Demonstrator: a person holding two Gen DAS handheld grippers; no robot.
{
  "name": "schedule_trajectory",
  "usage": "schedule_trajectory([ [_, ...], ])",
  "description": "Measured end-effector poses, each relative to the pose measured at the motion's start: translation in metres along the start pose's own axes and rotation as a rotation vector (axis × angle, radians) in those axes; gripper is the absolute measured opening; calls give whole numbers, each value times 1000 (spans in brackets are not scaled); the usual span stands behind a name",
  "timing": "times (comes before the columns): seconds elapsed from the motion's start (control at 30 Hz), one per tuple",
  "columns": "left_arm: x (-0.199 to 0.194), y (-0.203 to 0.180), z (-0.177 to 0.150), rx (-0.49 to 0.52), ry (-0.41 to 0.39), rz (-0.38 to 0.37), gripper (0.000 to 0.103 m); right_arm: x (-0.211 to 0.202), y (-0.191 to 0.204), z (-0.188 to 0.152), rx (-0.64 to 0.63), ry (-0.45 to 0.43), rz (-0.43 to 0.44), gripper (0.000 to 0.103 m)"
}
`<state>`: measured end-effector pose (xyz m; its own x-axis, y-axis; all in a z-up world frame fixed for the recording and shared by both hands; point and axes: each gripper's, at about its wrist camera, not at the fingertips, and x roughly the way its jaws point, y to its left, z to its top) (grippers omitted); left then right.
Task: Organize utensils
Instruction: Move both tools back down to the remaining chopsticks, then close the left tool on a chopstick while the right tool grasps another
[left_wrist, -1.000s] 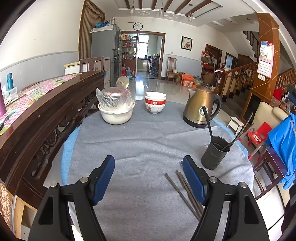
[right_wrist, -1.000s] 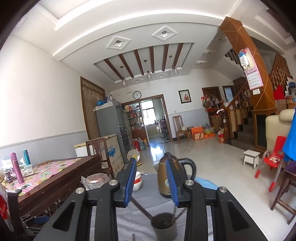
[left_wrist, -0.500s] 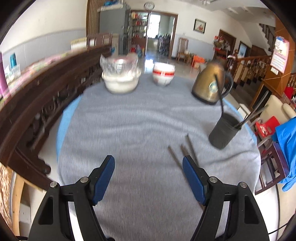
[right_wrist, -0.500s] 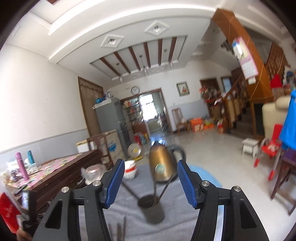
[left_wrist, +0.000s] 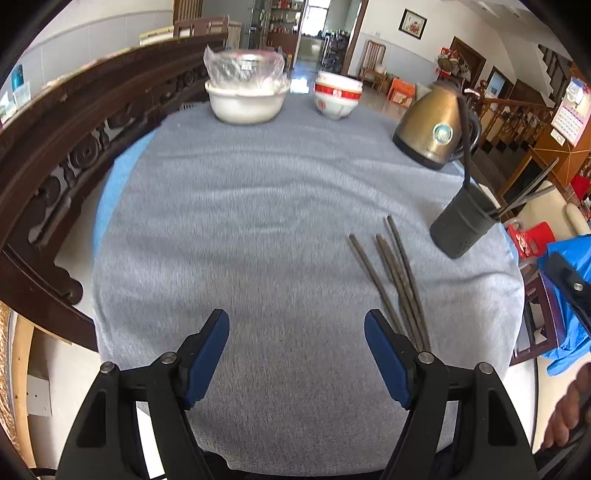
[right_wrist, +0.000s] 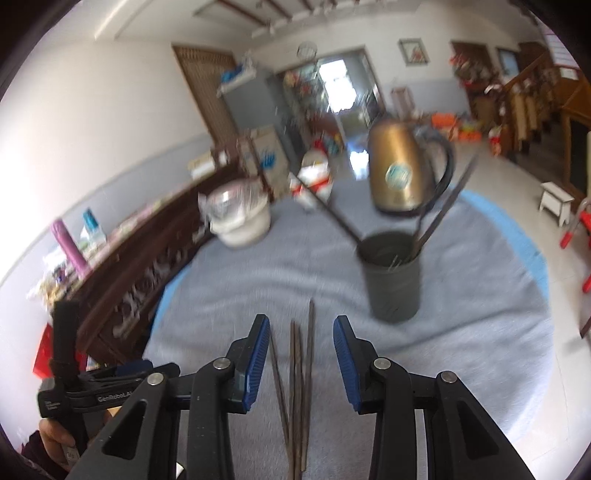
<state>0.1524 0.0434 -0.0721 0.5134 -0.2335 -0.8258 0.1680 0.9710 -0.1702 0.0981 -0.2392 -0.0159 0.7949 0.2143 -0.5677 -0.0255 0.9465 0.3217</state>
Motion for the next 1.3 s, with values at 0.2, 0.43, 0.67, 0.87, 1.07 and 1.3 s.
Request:
schedule_trajectory([
  [0.2,11,9,-4,-11,29,-2,76,74,2,6,-14,167,-27,37],
  [0.43,20,18,-3,-16,42,-8,76,153,7,18,-60,286,-75,24],
  [0.67,28,24,-2,8,50,-28,76,208,9,23,-59,358,-122,18],
  [0.87,34,33,0,7,58,-37,76,238,8,25,-50,403,-179,15],
  [1.07,38,33,7,6,66,-67,76,248,4,20,-52,441,-198,6],
  [1.3,39,25,18,13,85,-114,75,216,4,27,-52,348,-166,6],
])
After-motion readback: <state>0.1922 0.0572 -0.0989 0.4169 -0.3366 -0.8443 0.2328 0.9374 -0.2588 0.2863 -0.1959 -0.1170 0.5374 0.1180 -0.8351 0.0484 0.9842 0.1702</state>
